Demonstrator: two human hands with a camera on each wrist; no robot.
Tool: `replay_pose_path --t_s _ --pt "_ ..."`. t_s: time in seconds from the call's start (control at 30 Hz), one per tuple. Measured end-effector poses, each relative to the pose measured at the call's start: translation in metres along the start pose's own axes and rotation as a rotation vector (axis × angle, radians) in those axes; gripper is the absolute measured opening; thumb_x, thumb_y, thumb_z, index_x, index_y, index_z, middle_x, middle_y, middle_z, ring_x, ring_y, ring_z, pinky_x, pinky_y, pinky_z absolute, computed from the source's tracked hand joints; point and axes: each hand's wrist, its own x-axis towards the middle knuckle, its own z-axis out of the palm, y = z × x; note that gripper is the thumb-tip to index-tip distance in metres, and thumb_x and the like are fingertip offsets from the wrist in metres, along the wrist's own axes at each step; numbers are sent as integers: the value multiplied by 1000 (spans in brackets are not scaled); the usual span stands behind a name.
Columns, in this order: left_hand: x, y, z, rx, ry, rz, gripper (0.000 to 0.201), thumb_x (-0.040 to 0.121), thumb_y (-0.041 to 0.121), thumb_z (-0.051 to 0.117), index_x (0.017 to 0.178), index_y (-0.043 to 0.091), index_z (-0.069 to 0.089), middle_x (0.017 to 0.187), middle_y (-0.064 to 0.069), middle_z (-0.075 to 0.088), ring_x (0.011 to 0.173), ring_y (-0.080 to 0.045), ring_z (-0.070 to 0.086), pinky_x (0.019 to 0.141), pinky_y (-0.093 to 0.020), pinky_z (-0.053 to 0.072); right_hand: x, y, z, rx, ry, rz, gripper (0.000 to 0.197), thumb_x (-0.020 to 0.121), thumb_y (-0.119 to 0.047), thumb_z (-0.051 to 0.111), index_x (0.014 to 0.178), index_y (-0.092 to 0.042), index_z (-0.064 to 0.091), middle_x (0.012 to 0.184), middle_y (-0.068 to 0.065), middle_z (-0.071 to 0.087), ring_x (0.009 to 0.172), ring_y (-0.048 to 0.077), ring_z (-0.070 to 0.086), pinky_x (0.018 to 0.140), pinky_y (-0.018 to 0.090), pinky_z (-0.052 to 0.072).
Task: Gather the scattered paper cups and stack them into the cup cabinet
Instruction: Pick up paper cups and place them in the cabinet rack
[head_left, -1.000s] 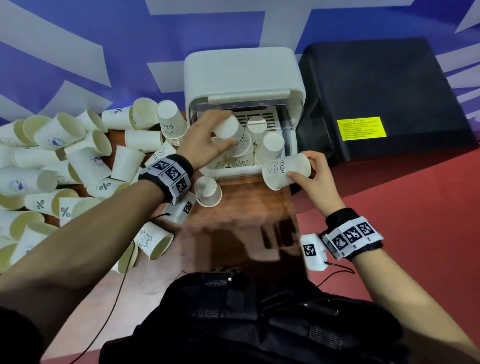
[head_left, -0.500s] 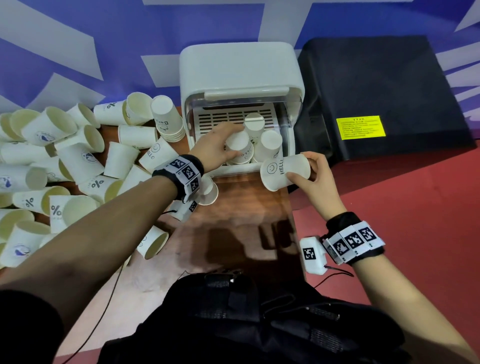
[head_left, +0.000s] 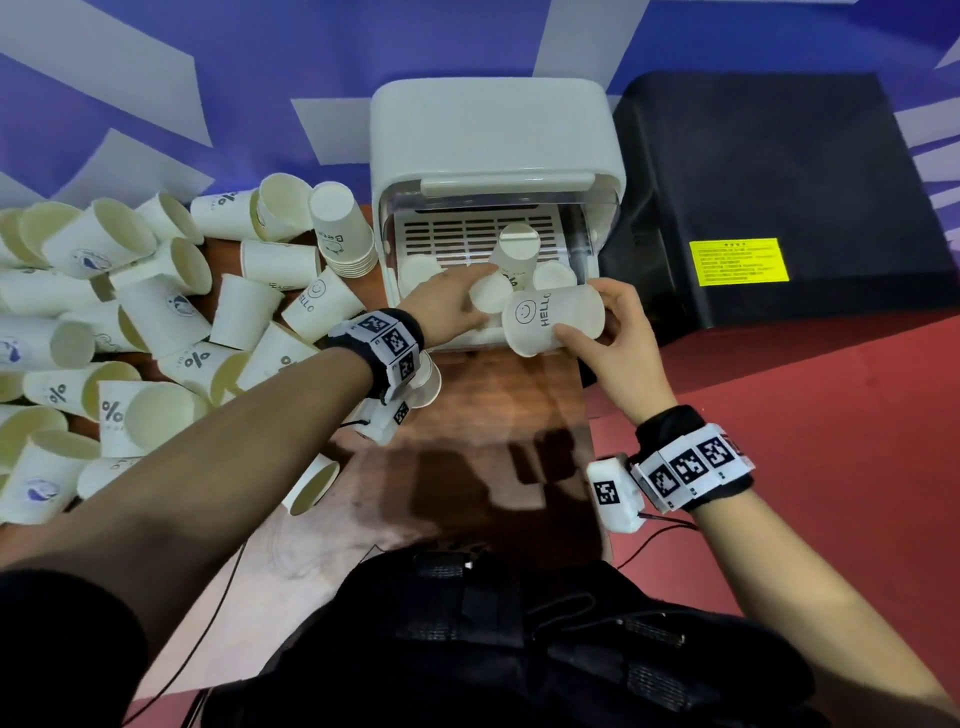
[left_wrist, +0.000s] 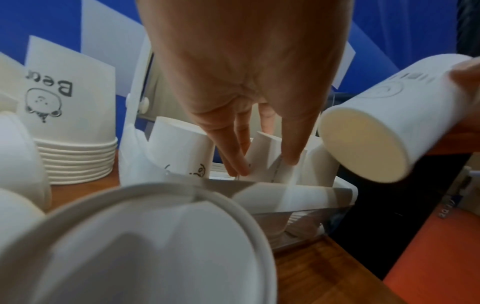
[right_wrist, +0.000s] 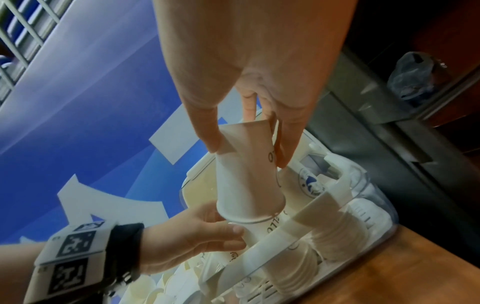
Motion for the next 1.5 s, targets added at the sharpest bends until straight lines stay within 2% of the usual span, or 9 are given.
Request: replay_pose_path --t_s 0.1,0.23,0.37,0.47,0.7,1.07,1.23,1.37,1.5 --pt "-10 -5 0 -42 67 13 58 84 16 65 138 19 44 131 -9 53 109 -25 57 93 -38 47 9 -9 12 -16 -23 -29 49 80 -16 74 124 -20 52 122 -8 56 115 15 55 90 21 47" --pt "-31 -21 -2 -73 254 107 37 87 5 52 122 15 59 119 -6 54 89 -19 58 82 -34 49 24 -17 27 -172 -38 -128 62 80 -26 71 135 -12 49 132 4 51 123 16 49 104 35 42" --pt "-46 -36 -7 -61 343 98 30 87 3 52 114 11 64 114 -9 57 93 -21 58 83 -29 45 40 -17 45 -391 -81 -188 64 86 -19 69 141 -8 41 140 10 44 130 18 39 104 13 22" --pt "-49 -44 -14 -73 367 56 31 86 1 52 114 9 63 115 -10 56 101 -23 56 86 -23 39 50 -11 58 -458 -139 -188 64 86 -15 67 142 -8 39 139 11 43 129 21 39 99 7 18" --pt "-61 -50 -20 -143 380 68 32 83 7 48 111 8 64 109 -10 58 95 -21 56 85 -31 44 63 3 76 -735 -278 -273 61 88 -12 64 143 -4 38 143 15 42 133 30 38 110 35 31" --pt "-95 -71 -10 -211 326 -67 30 89 3 52 114 15 64 112 -2 62 99 -12 55 84 -17 37 67 6 96 -854 -273 -179 63 88 -9 60 144 -1 33 138 20 42 126 37 42 106 42 37" --pt "-118 -77 -16 -165 356 -49 26 90 4 55 113 11 66 114 -5 64 102 -18 57 90 -27 42 53 -7 95 -835 -280 -233 60 90 -9 55 145 -4 33 152 22 26 143 36 19 118 39 16" --pt "-145 -90 -19 -122 404 -124 30 87 14 51 112 10 65 113 -7 65 105 -25 57 88 -27 39 23 -13 111 -718 -276 -421 47 85 -6 58 131 -2 51 134 20 47 125 38 43 107 45 35" --pt "-178 -100 -19 -101 346 -192 24 90 16 60 113 11 65 113 -8 65 106 -25 58 93 -33 44 2 -17 136 -785 -419 -304 55 91 -21 56 142 -10 38 138 15 43 124 33 44 102 42 39"
